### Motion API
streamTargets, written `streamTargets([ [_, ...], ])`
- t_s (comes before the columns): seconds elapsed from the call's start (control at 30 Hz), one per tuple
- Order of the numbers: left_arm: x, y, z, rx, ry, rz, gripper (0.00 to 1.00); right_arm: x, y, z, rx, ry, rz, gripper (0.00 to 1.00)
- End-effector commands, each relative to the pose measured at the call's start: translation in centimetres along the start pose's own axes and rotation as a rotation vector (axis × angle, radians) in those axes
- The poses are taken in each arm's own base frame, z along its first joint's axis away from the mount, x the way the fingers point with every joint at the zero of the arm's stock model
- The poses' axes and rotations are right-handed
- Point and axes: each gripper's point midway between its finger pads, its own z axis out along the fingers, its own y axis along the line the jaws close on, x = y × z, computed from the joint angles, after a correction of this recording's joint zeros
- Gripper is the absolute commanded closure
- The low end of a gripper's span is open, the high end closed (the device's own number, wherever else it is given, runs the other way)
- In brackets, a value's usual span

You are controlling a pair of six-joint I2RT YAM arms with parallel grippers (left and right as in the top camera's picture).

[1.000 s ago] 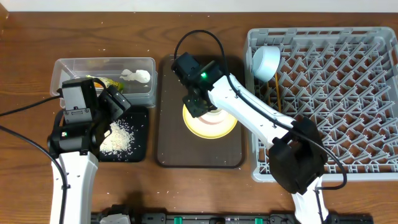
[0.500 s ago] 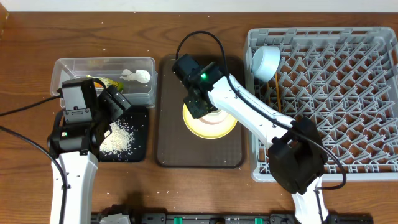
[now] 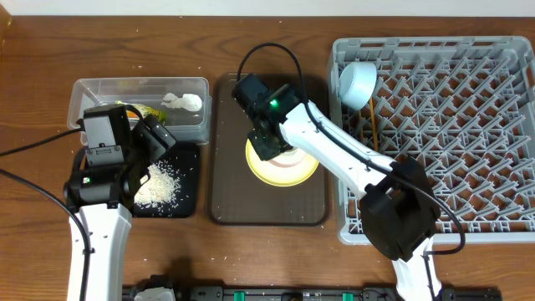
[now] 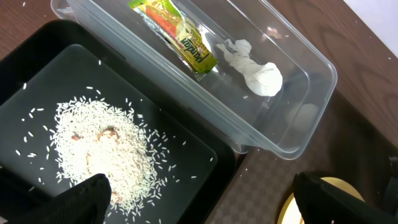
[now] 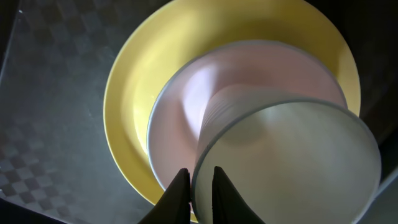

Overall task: Sort waste into correct bins and load items into the dishwasher rack
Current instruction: 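Lower the right gripper into the white cup and grasp it, then carry the white cup into the dish rack and release it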

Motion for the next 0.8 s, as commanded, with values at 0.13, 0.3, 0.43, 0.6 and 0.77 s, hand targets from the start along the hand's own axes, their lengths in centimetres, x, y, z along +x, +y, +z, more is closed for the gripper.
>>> streamTargets([
  [0.13, -0.4, 0.1, -0.2, -0.008, -0.014, -0.011, 0.04, 0.2, -0.3, 0.5, 0.017, 0.011, 0.016, 0.91],
  [0.3, -0.4, 0.1, -0.2, -0.008, -0.014, -0.011, 0.04, 0.3, -0.4, 0.4, 0.018, 0.016, 0.018, 0.99],
  [0.43, -0.4, 0.1, -0.2, -0.008, -0.014, -0.011, 0.04, 0.2, -0.4, -0.2, 0.015, 0.004, 0.019, 0.99],
  [0.6, -0.4, 0.1, -0.2, -0.008, -0.014, -0.011, 0.04, -0.8, -0.4, -3.5, -0.032, -0.053, 0.035, 0.99],
  [0.77, -0.4, 0.1, -0.2, -0.008, -0.014, -0.011, 0.04, -1.5, -1.3, -8.4, -0.123, -0.125, 0.079, 0.99],
])
